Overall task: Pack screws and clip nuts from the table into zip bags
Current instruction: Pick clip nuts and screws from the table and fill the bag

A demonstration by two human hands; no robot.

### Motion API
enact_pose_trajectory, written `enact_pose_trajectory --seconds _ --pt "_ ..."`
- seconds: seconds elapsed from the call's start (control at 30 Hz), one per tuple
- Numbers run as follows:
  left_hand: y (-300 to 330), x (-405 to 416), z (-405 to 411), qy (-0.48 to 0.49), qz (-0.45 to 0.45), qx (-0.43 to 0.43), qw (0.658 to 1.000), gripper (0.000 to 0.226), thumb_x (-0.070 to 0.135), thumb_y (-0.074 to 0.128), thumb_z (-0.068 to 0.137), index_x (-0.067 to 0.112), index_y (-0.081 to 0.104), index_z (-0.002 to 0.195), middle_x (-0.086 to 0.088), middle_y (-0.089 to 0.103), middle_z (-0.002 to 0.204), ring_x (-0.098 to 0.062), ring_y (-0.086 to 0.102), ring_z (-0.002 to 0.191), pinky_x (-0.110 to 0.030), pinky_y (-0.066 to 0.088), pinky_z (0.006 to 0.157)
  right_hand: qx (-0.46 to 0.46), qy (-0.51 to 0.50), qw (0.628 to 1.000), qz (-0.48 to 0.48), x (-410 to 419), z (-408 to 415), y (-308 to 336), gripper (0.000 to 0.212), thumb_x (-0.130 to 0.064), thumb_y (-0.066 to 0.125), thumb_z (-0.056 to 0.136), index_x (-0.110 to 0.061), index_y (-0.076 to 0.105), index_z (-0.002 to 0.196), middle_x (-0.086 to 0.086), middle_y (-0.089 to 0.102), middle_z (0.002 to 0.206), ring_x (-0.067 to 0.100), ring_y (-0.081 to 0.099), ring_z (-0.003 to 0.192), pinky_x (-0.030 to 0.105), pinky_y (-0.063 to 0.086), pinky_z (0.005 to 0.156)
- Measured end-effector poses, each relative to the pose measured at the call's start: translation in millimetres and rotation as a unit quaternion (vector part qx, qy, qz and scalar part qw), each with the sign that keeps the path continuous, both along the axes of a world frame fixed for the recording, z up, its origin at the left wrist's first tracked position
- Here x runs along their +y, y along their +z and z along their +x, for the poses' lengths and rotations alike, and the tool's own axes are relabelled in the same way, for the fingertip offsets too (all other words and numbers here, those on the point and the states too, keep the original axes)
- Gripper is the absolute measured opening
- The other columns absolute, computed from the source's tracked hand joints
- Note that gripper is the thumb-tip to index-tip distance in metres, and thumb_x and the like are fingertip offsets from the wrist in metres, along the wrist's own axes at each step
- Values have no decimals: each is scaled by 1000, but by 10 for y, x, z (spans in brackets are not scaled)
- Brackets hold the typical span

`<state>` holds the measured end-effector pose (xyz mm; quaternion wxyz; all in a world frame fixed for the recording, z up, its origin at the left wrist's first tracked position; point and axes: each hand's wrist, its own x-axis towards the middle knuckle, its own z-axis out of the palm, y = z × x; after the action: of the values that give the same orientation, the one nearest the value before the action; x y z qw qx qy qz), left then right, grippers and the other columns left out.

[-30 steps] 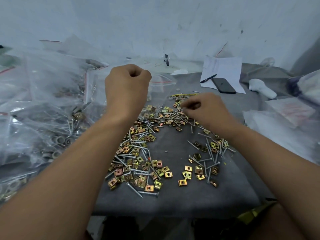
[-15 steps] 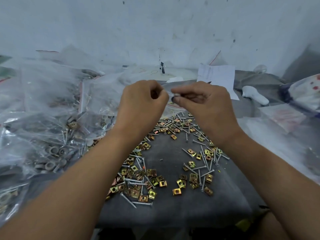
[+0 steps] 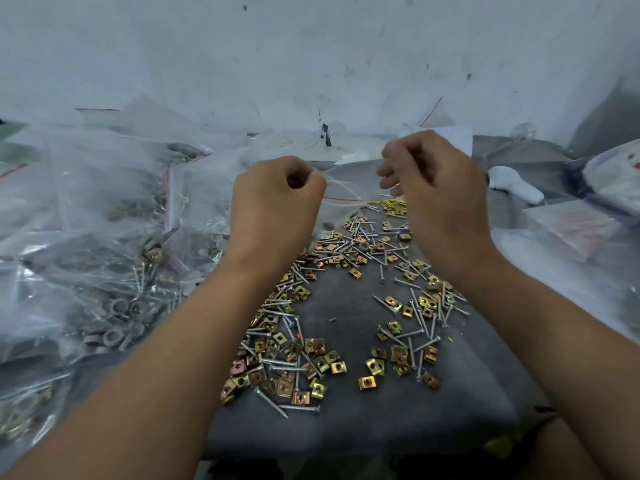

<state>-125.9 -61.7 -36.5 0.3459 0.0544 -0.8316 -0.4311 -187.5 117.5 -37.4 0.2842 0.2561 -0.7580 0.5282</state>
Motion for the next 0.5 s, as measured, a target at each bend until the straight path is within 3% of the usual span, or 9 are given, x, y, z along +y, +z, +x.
enact_pose_trajectory --seconds 0.07,0.13,0.23,0.4,0.5 --pt "23 -69 -3 11 41 -1 999 21 24 63 97 17 79 84 2 70 69 -25 72 74 -46 60 70 -34 -36 999 -20 146 -182 -21 22 -33 55 105 -17 69 99 -3 74 83 11 73 77 41 61 75" --pt "44 -127 -11 28 77 -4 997 22 22 62 94 14 78 83 -6 70 71 -35 71 78 -55 60 70 -86 -69 994 26 268 -390 -82 22 -32 56 104 -19 70 92 -3 74 82 14 72 80 44 60 79" --pt "71 -172 -20 57 126 -8 990 21 22 62 92 14 78 81 -8 70 72 -39 71 79 -57 60 67 -131 -86 975 155 279 -630 -197 22 -30 63 99 -22 74 82 -8 74 81 14 70 84 32 54 76" --pt "57 -208 -31 70 156 -6 985 21 25 63 92 17 78 80 -4 70 70 -38 71 80 -57 61 68 -94 -38 942 319 -73 -958 -266 14 -18 69 97 -15 80 105 0 76 100 8 63 87 15 44 78" --pt "50 -239 -50 75 166 -6 983 21 26 63 92 16 77 80 -4 70 73 -39 71 81 -57 61 69 -104 -28 912 395 -212 -1175 -308 21 -11 65 100 -12 77 116 4 75 116 14 64 101 21 43 88"
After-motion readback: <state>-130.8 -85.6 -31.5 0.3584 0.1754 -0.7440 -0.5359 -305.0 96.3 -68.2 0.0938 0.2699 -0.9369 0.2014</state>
